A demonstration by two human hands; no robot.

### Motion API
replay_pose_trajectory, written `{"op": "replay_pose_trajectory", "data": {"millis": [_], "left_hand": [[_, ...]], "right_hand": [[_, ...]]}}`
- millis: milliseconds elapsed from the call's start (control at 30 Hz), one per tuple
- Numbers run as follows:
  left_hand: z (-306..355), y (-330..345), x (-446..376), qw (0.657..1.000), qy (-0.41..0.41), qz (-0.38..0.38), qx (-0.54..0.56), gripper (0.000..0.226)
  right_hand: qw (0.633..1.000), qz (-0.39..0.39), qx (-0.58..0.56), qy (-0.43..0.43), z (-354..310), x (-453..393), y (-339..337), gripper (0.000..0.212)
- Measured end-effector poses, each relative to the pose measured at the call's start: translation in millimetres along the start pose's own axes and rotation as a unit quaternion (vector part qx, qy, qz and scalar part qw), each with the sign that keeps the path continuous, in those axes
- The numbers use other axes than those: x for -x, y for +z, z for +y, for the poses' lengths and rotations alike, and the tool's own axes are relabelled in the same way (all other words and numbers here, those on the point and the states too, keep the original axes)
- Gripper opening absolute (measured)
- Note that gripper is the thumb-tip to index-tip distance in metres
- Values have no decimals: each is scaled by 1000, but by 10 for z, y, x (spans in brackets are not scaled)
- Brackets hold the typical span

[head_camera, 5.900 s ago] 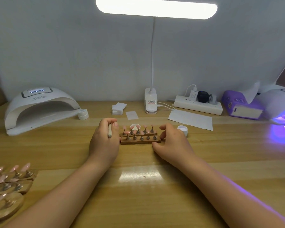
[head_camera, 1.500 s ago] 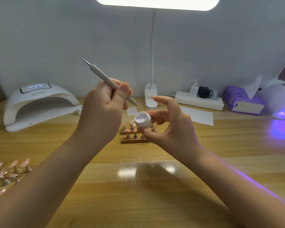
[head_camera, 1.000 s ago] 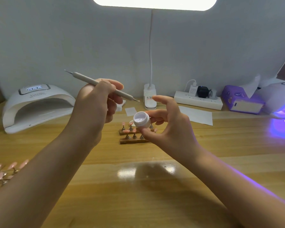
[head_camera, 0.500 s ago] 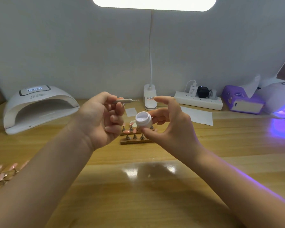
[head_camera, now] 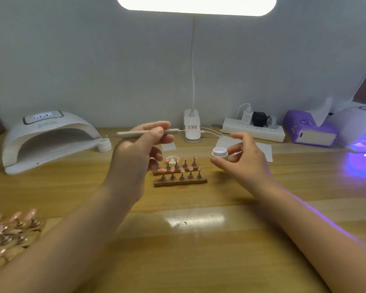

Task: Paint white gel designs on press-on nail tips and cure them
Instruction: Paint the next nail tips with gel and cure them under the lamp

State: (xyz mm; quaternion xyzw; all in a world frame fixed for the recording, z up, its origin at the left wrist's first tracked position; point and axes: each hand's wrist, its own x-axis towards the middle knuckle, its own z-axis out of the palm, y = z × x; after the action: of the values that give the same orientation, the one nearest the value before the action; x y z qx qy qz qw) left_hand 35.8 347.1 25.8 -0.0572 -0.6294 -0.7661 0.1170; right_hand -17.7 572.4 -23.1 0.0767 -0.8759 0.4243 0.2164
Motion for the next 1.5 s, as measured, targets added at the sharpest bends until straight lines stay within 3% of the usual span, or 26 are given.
{"op": "replay_pose_trajectory", "data": {"millis": [133,333,500,567,700,800,900,967,1200,1500], "left_hand": [[-244,-20,30,999,12,-24,-41,22],[-521,-38,98,990,71,56,-105,13],[-561,-51,118,987,83,63,-124,21],[-557,-56,115,986,87,63,-124,30],[-567,-66,100,987,89,60,-118,24],[-572,-49,102,989,93,51,-107,19],[-553,-20,117,988,104,46,-100,26],[-557,-12,125,987,109,44,-106,26],[-592,-6,154,981,124,23,-144,21],[-610,-6,146,978,137,23,-157,19]], "right_hand": [[998,-31,37,36,182,-2,44,75],[995,-53,56,68,287,4,52,75],[987,-57,120,85,241,16,46,76],[981,-26,184,50,187,32,42,69],[966,83,196,-146,32,65,-14,29],[957,32,208,-201,-42,143,24,16],[939,-43,288,-185,-57,217,160,27],[934,-53,316,-160,-79,207,202,31],[958,-91,255,-89,-90,221,245,24],[971,-90,214,-66,-63,231,294,31]]}}
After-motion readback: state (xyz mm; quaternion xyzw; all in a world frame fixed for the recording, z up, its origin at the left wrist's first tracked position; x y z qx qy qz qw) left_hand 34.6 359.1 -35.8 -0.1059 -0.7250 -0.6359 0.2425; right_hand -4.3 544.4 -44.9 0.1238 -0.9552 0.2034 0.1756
